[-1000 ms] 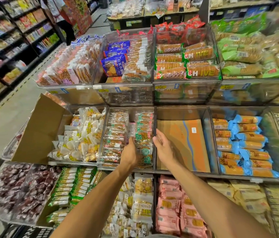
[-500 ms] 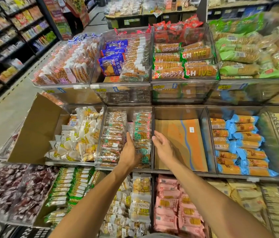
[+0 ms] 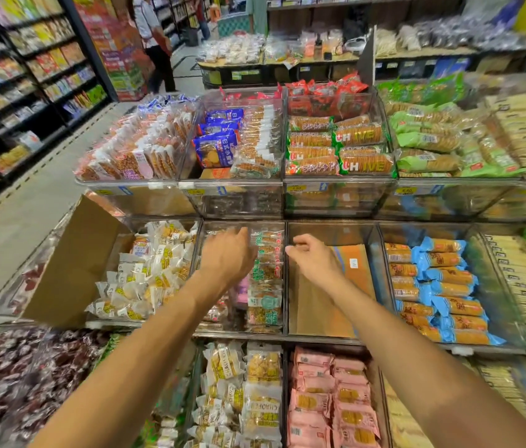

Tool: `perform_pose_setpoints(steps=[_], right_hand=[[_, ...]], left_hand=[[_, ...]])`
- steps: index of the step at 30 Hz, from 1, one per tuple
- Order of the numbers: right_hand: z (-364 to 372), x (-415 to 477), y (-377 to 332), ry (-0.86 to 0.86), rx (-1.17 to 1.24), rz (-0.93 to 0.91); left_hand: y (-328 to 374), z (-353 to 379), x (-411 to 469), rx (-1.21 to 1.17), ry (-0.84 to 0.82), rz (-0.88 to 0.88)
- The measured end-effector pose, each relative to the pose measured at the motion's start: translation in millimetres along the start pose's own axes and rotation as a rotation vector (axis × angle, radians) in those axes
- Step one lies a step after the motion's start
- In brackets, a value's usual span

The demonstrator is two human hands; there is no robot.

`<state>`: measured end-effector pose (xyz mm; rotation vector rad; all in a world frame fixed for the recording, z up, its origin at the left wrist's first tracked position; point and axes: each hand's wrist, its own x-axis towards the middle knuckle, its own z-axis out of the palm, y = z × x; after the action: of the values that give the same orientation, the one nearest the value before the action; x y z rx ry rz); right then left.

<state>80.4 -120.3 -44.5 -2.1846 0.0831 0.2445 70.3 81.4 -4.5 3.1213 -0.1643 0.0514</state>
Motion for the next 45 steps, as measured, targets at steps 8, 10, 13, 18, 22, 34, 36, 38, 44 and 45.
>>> perform_pose_setpoints(steps=[8, 10, 13, 18, 22, 34, 36, 38, 44, 45], right_hand=[[-42, -28, -55, 0.262, -0.595, -0.074], [-49, -40, -56, 0.314, -0.649, -0.036], [-59, -65, -48, 0.381, -0.687, 0.063], [-79, -125, -16, 0.469, -0.632, 0.219], [-105, -183, 19, 0.566, -0.628, 0.352], [-209, -376, 145, 0.809, -0.600, 0.683], [-225, -407, 166, 0.821, -0.635, 0.734], [-240, -434, 188, 0.848, -0.666, 0.767], [-270, -511, 246, 0.899, -0.662, 0.866], [-273, -520, 257, 0.899, -0.660, 0.884]], left_hand=[[19, -55, 10, 0.016, 0.090, 0.192], [28, -62, 11, 0.020, 0.094, 0.239], [43, -62, 13, 0.043, 0.123, 0.340], [92, -56, 6, 0.066, 0.117, 0.506], [152, -53, -17, 0.040, 0.136, 0.676], [390, -59, -140, 0.061, 0.148, 1.034], [428, -58, -165, 0.069, 0.144, 1.079], [462, -56, -189, 0.074, 0.135, 1.112], [544, -37, -255, 0.049, 0.156, 1.227], [557, -35, -264, 0.047, 0.157, 1.252]])
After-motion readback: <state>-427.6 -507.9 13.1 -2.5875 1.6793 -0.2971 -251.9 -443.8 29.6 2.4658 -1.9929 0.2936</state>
